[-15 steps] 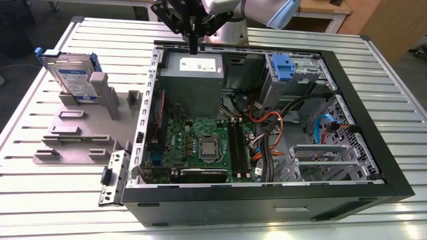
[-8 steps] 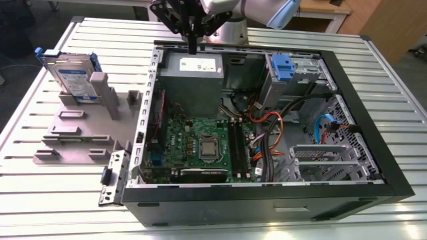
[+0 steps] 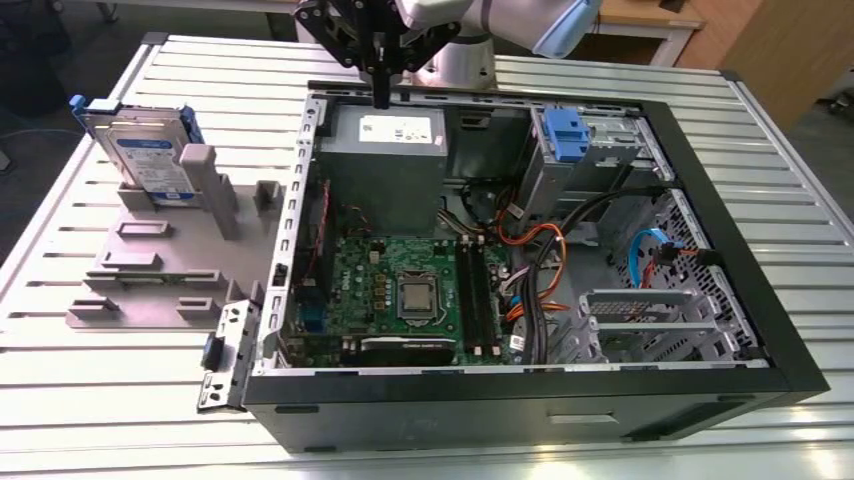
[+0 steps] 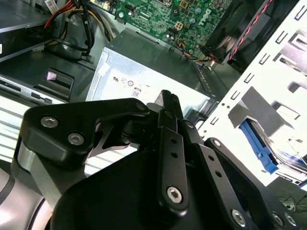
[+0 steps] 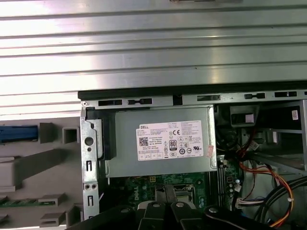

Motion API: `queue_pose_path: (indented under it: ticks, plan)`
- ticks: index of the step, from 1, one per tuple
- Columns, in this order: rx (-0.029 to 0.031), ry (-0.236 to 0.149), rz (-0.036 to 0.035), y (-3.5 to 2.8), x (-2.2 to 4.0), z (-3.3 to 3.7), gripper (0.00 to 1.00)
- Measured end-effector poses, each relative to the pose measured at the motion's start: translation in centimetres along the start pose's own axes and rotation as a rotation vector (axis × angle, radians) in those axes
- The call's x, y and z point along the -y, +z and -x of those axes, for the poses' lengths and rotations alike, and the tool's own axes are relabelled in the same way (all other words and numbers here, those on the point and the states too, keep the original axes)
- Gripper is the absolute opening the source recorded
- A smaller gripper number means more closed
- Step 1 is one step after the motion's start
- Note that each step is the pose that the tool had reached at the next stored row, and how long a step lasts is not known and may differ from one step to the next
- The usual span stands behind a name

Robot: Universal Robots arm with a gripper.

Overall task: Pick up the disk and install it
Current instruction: 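Reach for the disk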

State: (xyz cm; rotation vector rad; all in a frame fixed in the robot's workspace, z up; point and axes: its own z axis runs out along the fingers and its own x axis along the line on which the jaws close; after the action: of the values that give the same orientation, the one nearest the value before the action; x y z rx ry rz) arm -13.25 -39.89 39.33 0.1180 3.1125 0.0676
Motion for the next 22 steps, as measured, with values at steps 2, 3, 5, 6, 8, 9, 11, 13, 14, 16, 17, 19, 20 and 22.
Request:
queue_pose_path:
  ticks: [2, 3, 5, 6, 8, 9, 11, 13, 14, 16, 17, 19, 20, 22]
  plan:
    - [0.0000, 0.000, -0.0001, 0.00, 0.01, -0.07, 0.11]
    - [0.0000, 0.000, 0.0000, 0.00, 0.01, -0.10, 0.11]
    - [0.0000, 0.000, 0.0000, 0.00, 0.01, -0.17, 0.11]
    - [0.0001, 0.000, 0.0000, 0.00, 0.02, -0.21, 0.11]
    - [0.0000, 0.000, 0.0000, -0.01, 0.02, -0.29, 0.11]
    - [0.0000, 0.000, -0.0001, -0.01, 0.03, -0.33, 0.11]
    - [0.0000, 0.000, 0.0000, -0.01, 0.03, -0.40, 0.11]
    - [0.0000, 0.000, 0.0000, -0.01, 0.04, -0.49, 0.11]
    - [0.0000, 0.000, 0.0000, -0.01, 0.04, -0.52, 0.11]
    - [0.0000, 0.000, 0.0000, -0.01, 0.04, -0.57, 0.11]
    - [0.0000, 0.000, 0.0000, -0.01, 0.05, -0.62, 0.11]
    - [-0.0001, 0.000, -0.0002, -0.01, 0.07, -0.84, 0.11]
    - [-0.0001, 0.000, -0.0001, -0.01, 0.08, -1.05, 0.11]
    - [0.0000, 0.000, -0.0001, 0.00, 0.10, -1.35, 0.11]
